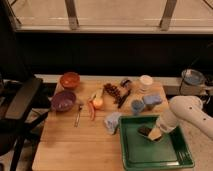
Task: Wipe tray with eraser
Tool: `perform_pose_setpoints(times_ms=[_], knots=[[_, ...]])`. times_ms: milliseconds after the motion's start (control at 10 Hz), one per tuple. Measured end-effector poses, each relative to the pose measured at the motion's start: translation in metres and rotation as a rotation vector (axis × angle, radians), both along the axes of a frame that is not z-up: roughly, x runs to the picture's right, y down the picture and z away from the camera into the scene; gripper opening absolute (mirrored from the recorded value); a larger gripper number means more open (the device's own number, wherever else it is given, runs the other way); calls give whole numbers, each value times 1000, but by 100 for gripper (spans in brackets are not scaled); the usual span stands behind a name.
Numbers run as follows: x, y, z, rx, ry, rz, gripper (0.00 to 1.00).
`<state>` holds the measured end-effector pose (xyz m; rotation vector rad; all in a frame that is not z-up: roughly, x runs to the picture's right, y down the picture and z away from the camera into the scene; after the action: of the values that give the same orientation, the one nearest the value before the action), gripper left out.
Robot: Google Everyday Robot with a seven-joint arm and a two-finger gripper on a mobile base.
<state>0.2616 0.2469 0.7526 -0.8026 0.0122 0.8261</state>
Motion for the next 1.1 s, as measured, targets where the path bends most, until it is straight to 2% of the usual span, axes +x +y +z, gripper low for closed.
perform_pose_setpoints(times_ms=[200, 400, 500, 600, 800, 1100], knots=[[-2, 18, -20, -15, 1, 8, 0], [7, 30, -40, -26, 34, 20, 0], [20, 36, -51, -32, 64, 32, 0], [29, 38, -55, -38, 84, 36, 0], [43, 35, -52, -51, 107, 30, 0], [47, 10, -27, -44, 109, 0, 0]])
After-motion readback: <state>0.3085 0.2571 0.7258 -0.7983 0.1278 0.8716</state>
